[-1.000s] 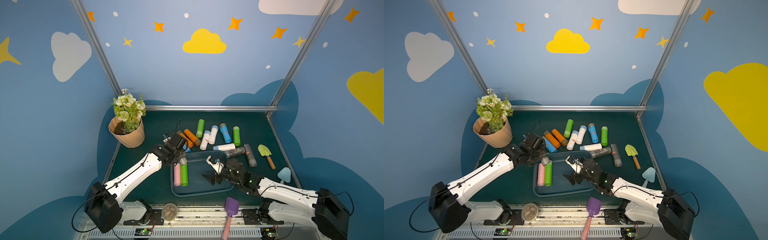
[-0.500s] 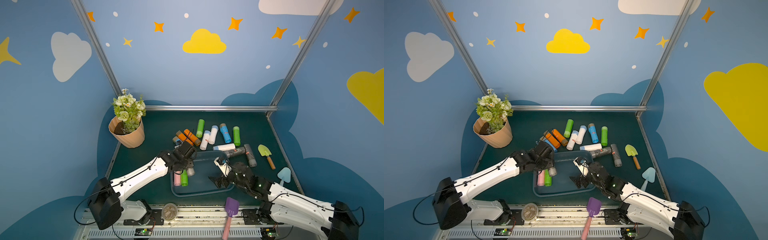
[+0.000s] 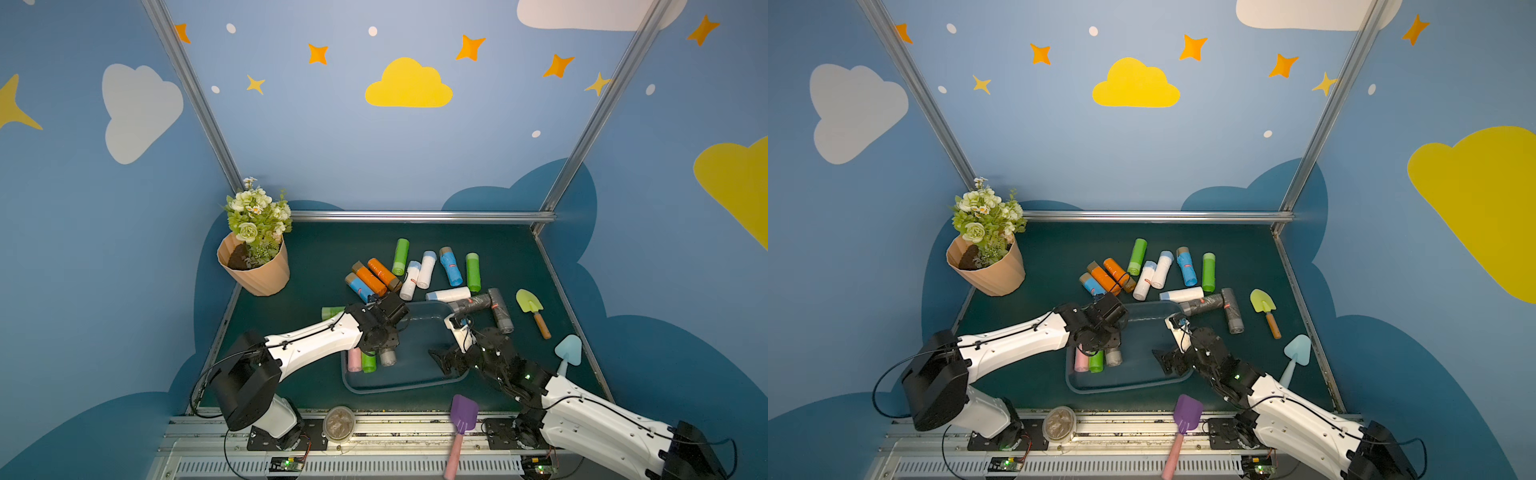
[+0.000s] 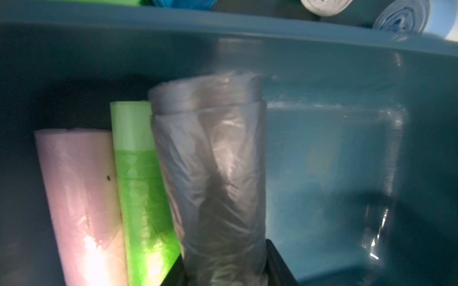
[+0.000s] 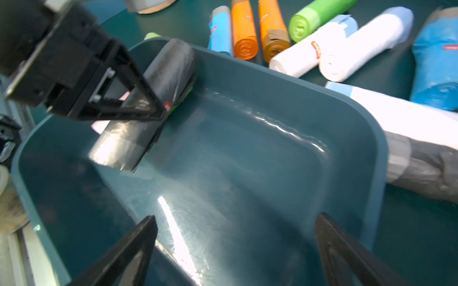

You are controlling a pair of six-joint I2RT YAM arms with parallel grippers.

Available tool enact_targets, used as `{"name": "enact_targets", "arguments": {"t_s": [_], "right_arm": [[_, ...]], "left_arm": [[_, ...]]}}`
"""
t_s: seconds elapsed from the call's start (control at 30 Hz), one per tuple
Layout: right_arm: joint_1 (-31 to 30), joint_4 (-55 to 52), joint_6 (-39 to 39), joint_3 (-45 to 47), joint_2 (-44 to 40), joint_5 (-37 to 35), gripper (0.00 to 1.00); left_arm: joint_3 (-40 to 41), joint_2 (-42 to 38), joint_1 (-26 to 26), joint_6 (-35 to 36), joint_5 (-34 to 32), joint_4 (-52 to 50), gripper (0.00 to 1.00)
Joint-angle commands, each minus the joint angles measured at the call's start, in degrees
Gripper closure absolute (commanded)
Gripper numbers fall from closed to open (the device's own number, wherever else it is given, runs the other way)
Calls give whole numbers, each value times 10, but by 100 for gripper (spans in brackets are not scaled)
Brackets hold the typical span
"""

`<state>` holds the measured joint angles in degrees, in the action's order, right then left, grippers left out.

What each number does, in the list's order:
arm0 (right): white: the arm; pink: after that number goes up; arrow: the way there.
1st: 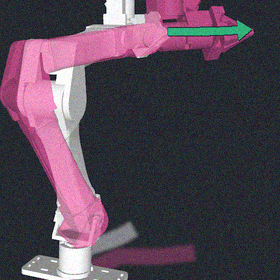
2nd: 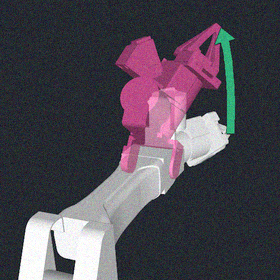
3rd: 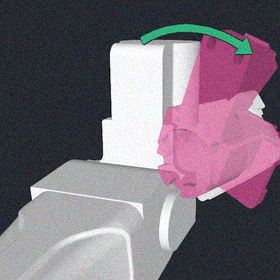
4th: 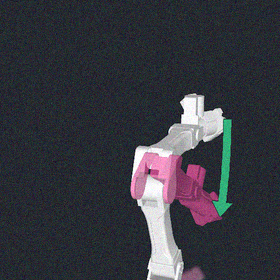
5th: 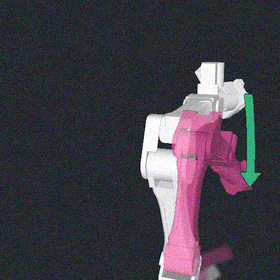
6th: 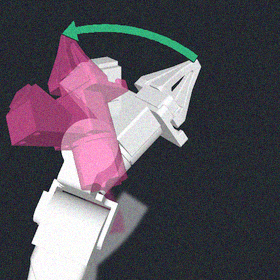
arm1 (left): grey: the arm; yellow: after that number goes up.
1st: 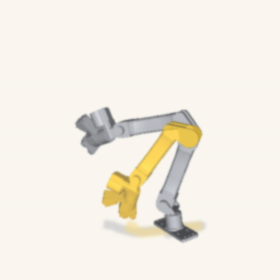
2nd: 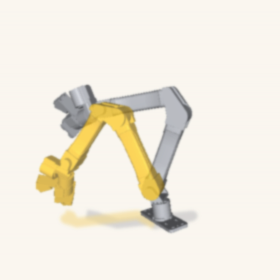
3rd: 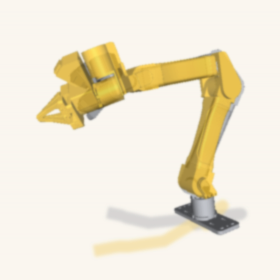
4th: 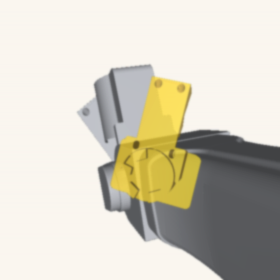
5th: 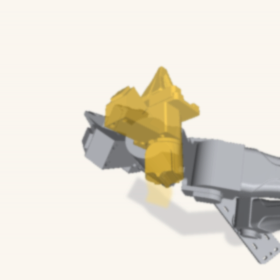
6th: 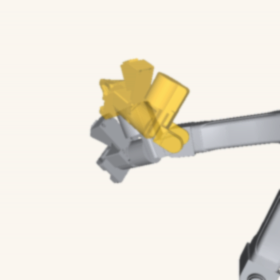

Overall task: Put the roll of trash bags into the storage box
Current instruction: Place the roll of trash bags in the storage box.

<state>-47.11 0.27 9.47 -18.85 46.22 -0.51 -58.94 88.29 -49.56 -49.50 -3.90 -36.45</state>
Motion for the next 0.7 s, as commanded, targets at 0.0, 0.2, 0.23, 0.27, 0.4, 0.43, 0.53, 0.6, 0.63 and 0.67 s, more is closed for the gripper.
{"name": "enact_targets", "arguments": {"t_s": [0.0,0.2,0.23,0.27,0.4,0.43,0.53,0.6,0.63,0.67], "right_arm": [[18,16,18,10,-6,24,3],[29,22,25,12,-7,49,3],[31,22,26,12,-6,50,3],[33,22,27,11,-6,51,3],[45,28,37,10,4,73,3],[47,28,39,10,9,77,3],[56,32,49,7,21,88,3],[64,36,58,7,31,90,3],[67,36,62,6,38,92,3],[70,36,65,4,43,94,3]], "left_arm": [[-20,18,-2,16,-5,-5,59],[-60,70,-2,34,-22,-53,59],[-66,78,-2,35,-24,-59,59],[-71,86,-2,36,-25,-64,59],[-84,107,-2,37,-34,-80,59],[-88,111,-2,37,-42,-88,59],[-91,118,-2,35,-55,-99,59],[-90,119,-2,34,-60,-103,59],[-91,120,-3,35,-62,-105,59],[-92,122,-2,34,-65,-107,59]]}}
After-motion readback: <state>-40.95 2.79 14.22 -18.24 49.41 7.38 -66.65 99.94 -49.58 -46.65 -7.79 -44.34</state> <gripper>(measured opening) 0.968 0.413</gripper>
